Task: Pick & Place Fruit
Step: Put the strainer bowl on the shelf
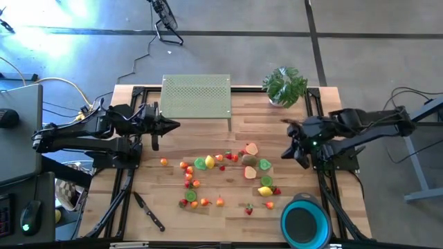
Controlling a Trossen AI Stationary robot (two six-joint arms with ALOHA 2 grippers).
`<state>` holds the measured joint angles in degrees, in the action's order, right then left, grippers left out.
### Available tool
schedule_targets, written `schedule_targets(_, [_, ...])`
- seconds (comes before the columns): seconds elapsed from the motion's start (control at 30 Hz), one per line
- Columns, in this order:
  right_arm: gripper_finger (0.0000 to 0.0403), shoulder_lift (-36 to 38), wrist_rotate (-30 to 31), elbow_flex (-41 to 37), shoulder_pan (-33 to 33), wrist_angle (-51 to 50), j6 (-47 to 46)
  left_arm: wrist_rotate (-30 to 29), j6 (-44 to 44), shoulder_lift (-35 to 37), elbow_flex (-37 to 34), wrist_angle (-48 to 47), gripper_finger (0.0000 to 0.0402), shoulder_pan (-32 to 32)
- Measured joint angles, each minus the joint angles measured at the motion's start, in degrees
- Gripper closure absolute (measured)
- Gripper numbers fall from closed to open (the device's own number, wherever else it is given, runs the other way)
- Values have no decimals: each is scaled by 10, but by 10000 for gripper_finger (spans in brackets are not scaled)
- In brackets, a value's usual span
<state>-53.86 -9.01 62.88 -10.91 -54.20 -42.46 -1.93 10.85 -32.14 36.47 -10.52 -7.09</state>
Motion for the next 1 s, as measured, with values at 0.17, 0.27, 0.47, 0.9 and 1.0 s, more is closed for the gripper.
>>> schedule_targets(0.17, [400, -65, 19, 67, -54, -58, 36, -1, 0, 0, 0, 0, 396, 0])
schedule_targets(0.27, [400, -97, 17, 89, -82, -59, 60, -1, 0, 0, 0, 0, 396, 0])
schedule_targets(0.47, [400, -148, -1, 95, -120, -60, 62, -2, 0, 0, 0, -1, 396, 0])
schedule_targets(0.9, [400, -236, -82, 95, -187, -118, 0, -2, -1, 0, 0, -4, 396, 0])
schedule_targets(1.0, [400, -247, -82, 95, -202, -119, 1, -2, -1, 0, 0, -4, 396, 0])
